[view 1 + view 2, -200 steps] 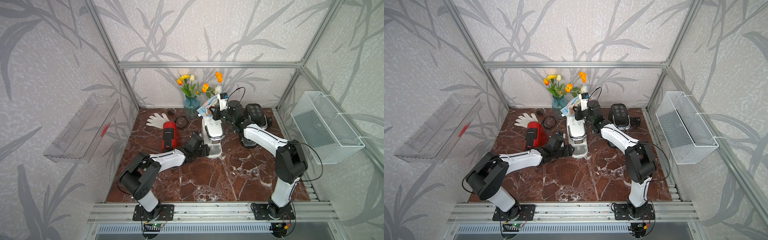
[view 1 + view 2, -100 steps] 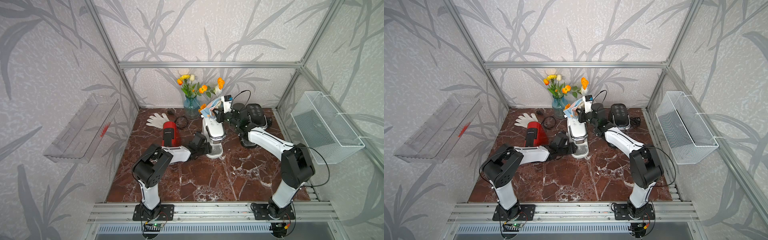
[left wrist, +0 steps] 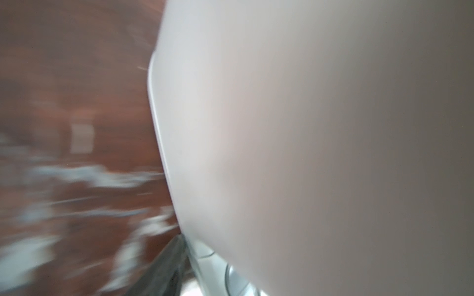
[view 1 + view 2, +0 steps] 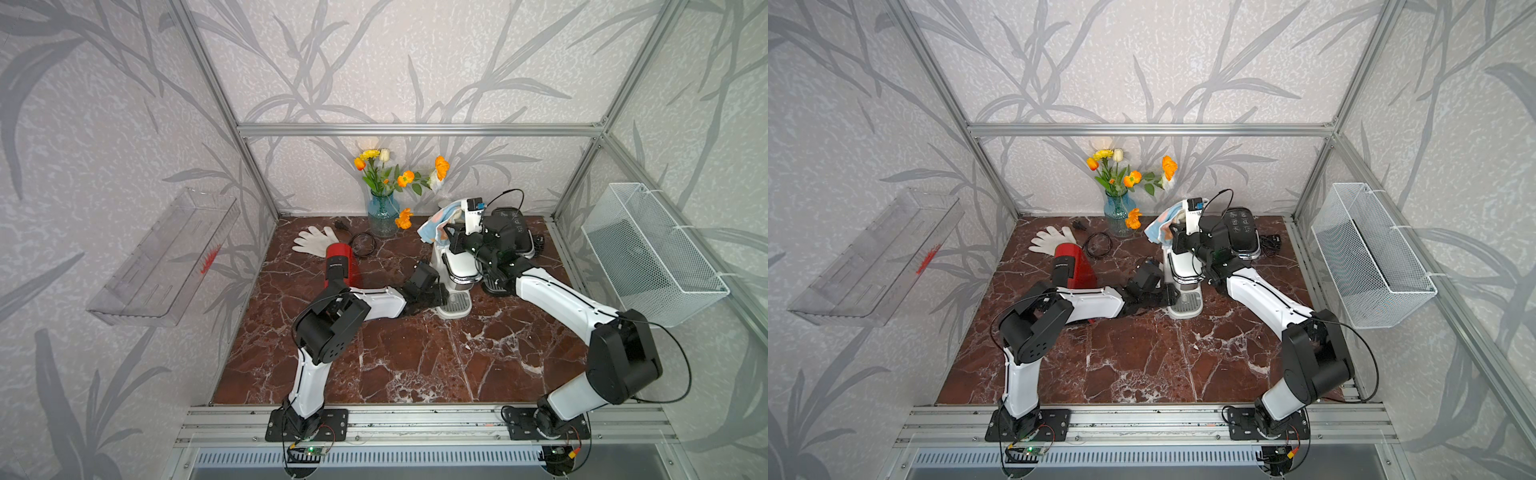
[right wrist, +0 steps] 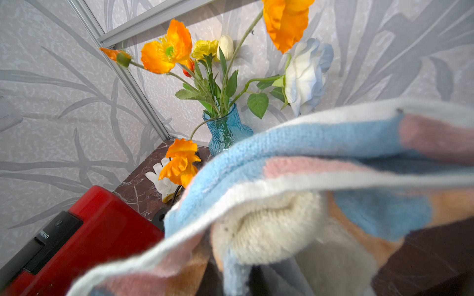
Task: Wipe the surface of a coffee machine
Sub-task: Move the coffee machine to the center of the board.
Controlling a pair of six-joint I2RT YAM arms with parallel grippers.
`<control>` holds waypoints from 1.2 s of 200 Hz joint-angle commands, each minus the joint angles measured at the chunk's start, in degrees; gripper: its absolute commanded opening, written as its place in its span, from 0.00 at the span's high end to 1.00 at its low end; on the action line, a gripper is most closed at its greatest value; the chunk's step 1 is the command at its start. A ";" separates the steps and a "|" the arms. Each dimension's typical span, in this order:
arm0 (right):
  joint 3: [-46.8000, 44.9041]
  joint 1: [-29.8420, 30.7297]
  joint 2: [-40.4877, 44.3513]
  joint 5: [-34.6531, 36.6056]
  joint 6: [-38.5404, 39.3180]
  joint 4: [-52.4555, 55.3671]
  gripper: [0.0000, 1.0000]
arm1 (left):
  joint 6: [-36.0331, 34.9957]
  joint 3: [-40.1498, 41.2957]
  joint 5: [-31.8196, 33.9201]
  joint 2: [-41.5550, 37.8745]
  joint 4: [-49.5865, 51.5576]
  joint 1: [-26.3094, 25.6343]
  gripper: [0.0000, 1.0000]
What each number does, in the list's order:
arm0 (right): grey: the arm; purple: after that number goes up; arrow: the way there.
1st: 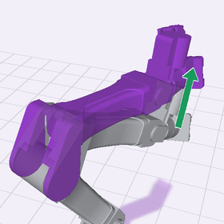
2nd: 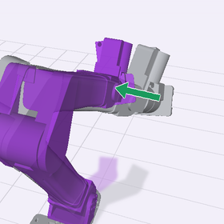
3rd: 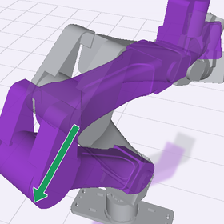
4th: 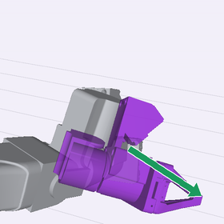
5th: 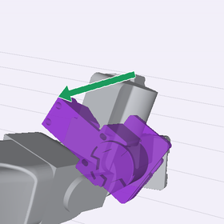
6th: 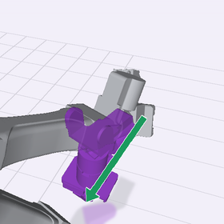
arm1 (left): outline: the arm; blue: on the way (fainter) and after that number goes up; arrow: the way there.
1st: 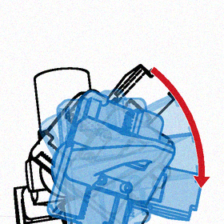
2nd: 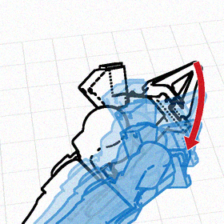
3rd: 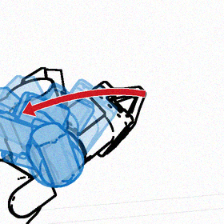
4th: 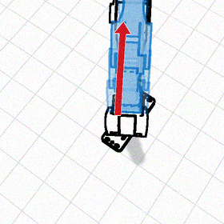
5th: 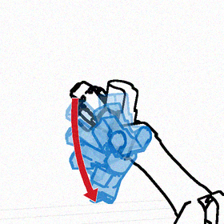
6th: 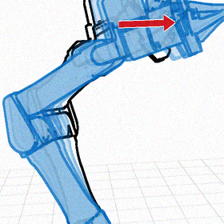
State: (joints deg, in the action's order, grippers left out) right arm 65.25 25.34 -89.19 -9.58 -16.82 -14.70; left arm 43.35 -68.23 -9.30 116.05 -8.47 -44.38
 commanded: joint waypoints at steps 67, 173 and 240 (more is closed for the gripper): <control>-0.76 0.00 -0.99 -9.79 -3.07 12.83 1.00 | -5.41 4.34 -1.36 -9.97 4.30 -2.96 0.38; 3.49 0.98 1.55 -17.90 4.16 16.30 1.00 | -13.90 2.71 -7.32 -33.15 14.74 7.79 0.32; -2.80 1.24 4.72 -27.12 7.33 6.48 1.00 | -9.36 2.58 -17.07 -42.41 12.95 15.65 0.21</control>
State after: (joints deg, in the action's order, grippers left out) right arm 64.34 26.11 -85.86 -30.89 -11.09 -4.91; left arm 31.03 -64.77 -18.55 73.41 5.54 -31.51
